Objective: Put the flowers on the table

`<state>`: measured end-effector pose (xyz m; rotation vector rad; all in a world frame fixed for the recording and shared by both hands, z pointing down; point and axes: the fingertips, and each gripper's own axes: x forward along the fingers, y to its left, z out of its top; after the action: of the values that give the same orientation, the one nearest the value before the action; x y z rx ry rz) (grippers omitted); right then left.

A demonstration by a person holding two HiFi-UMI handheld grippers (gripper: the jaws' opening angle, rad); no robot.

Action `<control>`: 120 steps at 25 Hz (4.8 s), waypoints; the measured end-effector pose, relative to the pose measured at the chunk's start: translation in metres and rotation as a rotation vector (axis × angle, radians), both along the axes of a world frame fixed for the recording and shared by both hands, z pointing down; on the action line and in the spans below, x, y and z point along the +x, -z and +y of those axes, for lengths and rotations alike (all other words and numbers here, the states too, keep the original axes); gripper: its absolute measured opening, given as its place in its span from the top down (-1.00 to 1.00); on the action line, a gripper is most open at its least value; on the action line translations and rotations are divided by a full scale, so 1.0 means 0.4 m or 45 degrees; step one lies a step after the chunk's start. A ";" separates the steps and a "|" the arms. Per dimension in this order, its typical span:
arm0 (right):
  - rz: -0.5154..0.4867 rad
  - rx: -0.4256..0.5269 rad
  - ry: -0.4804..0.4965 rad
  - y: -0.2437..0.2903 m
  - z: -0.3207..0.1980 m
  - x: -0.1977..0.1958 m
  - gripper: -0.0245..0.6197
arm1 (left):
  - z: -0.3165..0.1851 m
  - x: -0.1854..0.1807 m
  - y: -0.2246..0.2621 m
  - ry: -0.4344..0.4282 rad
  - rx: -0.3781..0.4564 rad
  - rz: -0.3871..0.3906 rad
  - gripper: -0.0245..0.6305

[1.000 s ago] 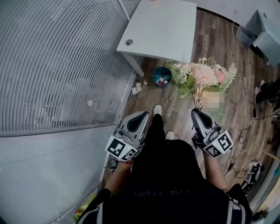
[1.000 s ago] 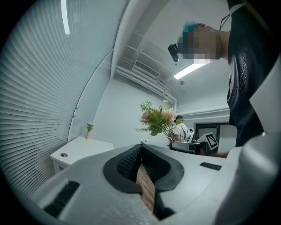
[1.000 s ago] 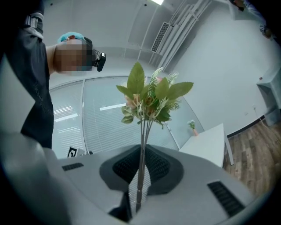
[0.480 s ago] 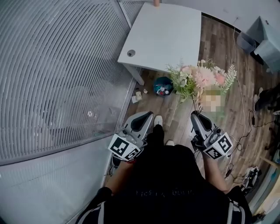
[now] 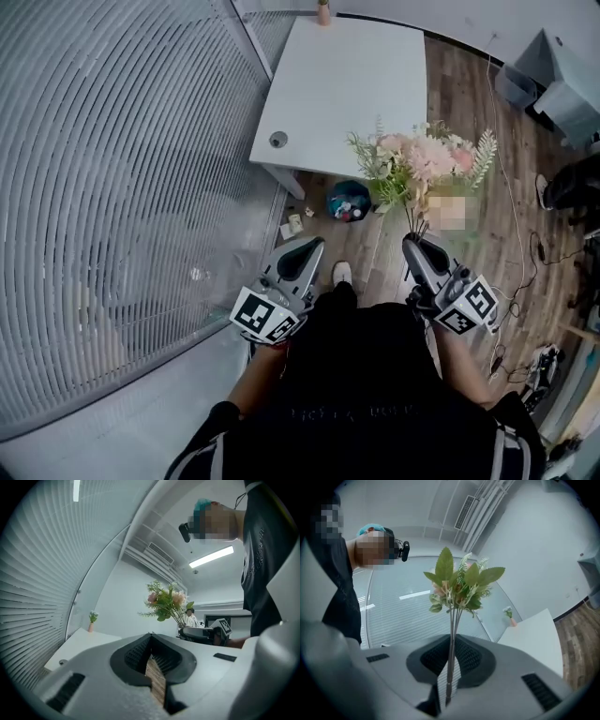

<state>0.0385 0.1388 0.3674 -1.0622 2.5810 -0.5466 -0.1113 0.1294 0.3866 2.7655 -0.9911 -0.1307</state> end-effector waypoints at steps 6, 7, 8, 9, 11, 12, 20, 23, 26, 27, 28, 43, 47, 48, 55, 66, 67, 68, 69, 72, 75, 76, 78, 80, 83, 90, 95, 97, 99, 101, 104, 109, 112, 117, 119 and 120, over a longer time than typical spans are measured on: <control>0.032 0.018 -0.037 0.004 -0.060 -0.050 0.80 | -0.073 -0.049 -0.019 -0.035 -0.008 0.029 0.87; 0.046 0.024 -0.055 -0.003 -0.068 -0.051 0.80 | -0.083 -0.053 -0.026 -0.040 -0.003 0.038 0.87; 0.061 0.025 -0.077 -0.013 -0.080 -0.049 0.80 | -0.097 -0.057 -0.035 -0.045 0.003 0.051 0.87; 0.070 0.020 -0.098 -0.023 -0.094 -0.043 0.80 | -0.112 -0.058 -0.041 -0.049 0.009 0.067 0.87; 0.057 -0.004 -0.131 -0.029 -0.132 -0.022 0.80 | -0.151 -0.048 -0.037 -0.061 0.011 0.083 0.87; 0.044 -0.017 -0.143 -0.024 -0.155 -0.007 0.80 | -0.173 -0.036 -0.029 -0.070 0.008 0.079 0.87; 0.026 -0.038 -0.136 -0.016 -0.266 0.028 0.80 | -0.282 0.001 -0.002 -0.077 -0.004 0.041 0.87; 0.011 -0.045 -0.126 -0.027 -0.316 0.046 0.80 | -0.335 0.023 -0.001 -0.074 -0.001 0.025 0.87; 0.008 -0.048 -0.116 -0.044 -0.356 0.070 0.80 | -0.375 0.053 -0.005 -0.066 0.005 0.019 0.87; 0.010 -0.054 -0.117 -0.045 -0.386 0.080 0.80 | -0.405 0.066 -0.003 -0.070 -0.002 0.014 0.87; 0.012 -0.059 -0.115 -0.047 -0.416 0.090 0.80 | -0.437 0.079 -0.002 -0.073 -0.009 0.008 0.87; 0.010 -0.084 -0.005 -0.143 -0.520 0.155 0.80 | -0.510 0.155 -0.052 -0.005 -0.009 -0.031 0.87; 0.016 -0.088 0.044 -0.147 -0.521 0.156 0.80 | -0.507 0.173 -0.044 0.012 -0.019 -0.029 0.87; 0.017 -0.095 0.057 -0.152 -0.518 0.158 0.80 | -0.503 0.180 -0.040 0.019 -0.016 -0.030 0.87; 0.032 -0.149 0.114 -0.206 -0.558 0.166 0.80 | -0.510 0.196 -0.046 0.076 -0.027 -0.028 0.87; 0.289 -0.235 0.020 -0.397 -0.751 0.157 0.80 | -0.659 0.196 -0.099 0.010 -0.109 -0.013 0.87; 0.308 -0.258 0.012 -0.414 -0.758 0.151 0.80 | -0.663 0.192 -0.100 -0.004 -0.113 -0.016 0.87; 0.325 -0.287 0.006 -0.431 -0.765 0.144 0.80 | -0.666 0.189 -0.103 -0.016 -0.111 -0.035 0.87; 0.341 -0.315 0.002 -0.449 -0.772 0.138 0.80 | -0.669 0.189 -0.111 -0.028 -0.101 -0.072 0.87; 0.403 -0.369 -0.006 -0.508 -0.783 0.130 0.80 | -0.677 0.193 -0.162 -0.057 -0.112 -0.143 0.87; 0.483 -0.419 -0.020 -0.575 -0.792 0.124 0.80 | -0.699 0.170 -0.213 -0.030 -0.212 -0.074 0.87; 0.512 -0.435 -0.033 -0.596 -0.797 0.122 0.80 | -0.706 0.161 -0.228 -0.022 -0.229 -0.077 0.87; 0.548 -0.469 -0.060 -0.633 -0.804 0.119 0.80 | -0.719 0.146 -0.258 -0.015 -0.255 -0.095 0.87; 0.578 -0.503 -0.074 -0.676 -0.808 0.116 0.80 | -0.729 0.135 -0.297 -0.013 -0.284 -0.118 0.87; 0.616 -0.552 -0.075 -0.745 -0.817 0.108 0.80 | -0.746 0.122 -0.368 -0.027 -0.321 -0.181 0.87; 0.647 -0.624 -0.089 -0.815 -0.840 0.103 0.80 | -0.761 0.121 -0.417 -0.052 -0.369 -0.197 0.87; 0.659 -0.686 -0.070 -0.866 -0.841 0.101 0.80 | -0.766 0.140 -0.429 -0.087 -0.376 -0.213 0.87; 0.682 -0.701 -0.063 -0.887 -0.842 0.101 0.80 | -0.770 0.143 -0.431 -0.096 -0.383 -0.210 0.87; 0.682 -0.708 -0.052 -0.896 -0.845 0.096 0.80 | -0.774 0.143 -0.433 -0.103 -0.392 -0.203 0.87; 0.669 -0.727 -0.039 -0.904 -0.847 0.088 0.80 | -0.778 0.141 -0.436 -0.105 -0.403 -0.199 0.87; 0.675 -0.781 -0.013 -0.925 -0.845 0.078 0.80 | -0.784 0.138 -0.444 -0.097 -0.424 -0.192 0.87; 0.678 -0.849 0.038 -0.952 -0.840 0.057 0.80 | -0.792 0.132 -0.449 -0.101 -0.437 -0.185 0.87; 0.702 -0.883 0.079 -0.955 -0.837 0.044 0.80 | -0.799 0.127 -0.444 -0.099 -0.444 -0.179 0.87; 0.716 -0.905 0.074 -0.972 -0.831 0.045 0.80 | -0.791 0.125 -0.470 -0.108 -0.449 -0.193 0.87; 0.719 -0.906 0.076 -0.974 -0.830 0.044 0.76 | -0.790 0.122 -0.475 -0.108 -0.457 -0.190 0.87; 0.717 -0.908 0.079 -0.976 -0.829 0.043 0.69 | -0.789 0.122 -0.476 -0.108 -0.461 -0.187 0.87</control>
<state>0.0559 -0.1928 0.7578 -1.5270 2.9681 -1.4384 -0.0627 -0.1862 0.5769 2.5024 -0.8320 0.2439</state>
